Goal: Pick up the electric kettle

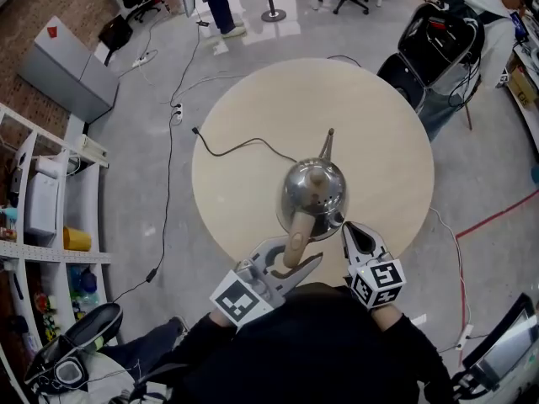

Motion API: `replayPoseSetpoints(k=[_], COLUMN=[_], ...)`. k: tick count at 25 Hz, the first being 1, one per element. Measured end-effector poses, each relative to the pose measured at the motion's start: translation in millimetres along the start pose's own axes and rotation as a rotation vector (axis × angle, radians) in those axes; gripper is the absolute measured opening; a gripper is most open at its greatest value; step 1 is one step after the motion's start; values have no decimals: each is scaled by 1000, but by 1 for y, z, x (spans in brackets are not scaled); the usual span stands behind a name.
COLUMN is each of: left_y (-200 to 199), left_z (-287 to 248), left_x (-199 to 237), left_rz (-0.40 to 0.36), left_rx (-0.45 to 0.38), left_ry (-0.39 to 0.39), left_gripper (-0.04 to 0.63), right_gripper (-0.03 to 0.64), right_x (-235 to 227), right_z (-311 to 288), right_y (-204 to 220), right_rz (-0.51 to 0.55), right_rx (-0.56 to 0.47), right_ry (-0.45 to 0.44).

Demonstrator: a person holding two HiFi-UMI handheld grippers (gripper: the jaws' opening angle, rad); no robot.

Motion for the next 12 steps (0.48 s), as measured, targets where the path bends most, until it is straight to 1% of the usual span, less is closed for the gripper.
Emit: replayPoseSetpoints(k=[5, 12], left_y=[4, 0], left_z=[-1, 0], left_x=[-1, -1], left_rz=[32, 27], left_rx=[-11, -12], left_ry=[-9, -3], left_gripper=[110, 110], right_gripper=[12, 12], right_x=[0, 0], right_z=[0, 1], right_y=[4, 1], right_rz=[-2, 0], right_rx=[2, 5], right_ry=[-2, -1])
Point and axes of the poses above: the fingertips, and each gripper's own axes: z backward along the fingers, x to its left, y out of its underside, the point moved 10 cm from there along z, backward along the fingers, and after that the axes turned 6 degrees about z, right-handed, at the moved point
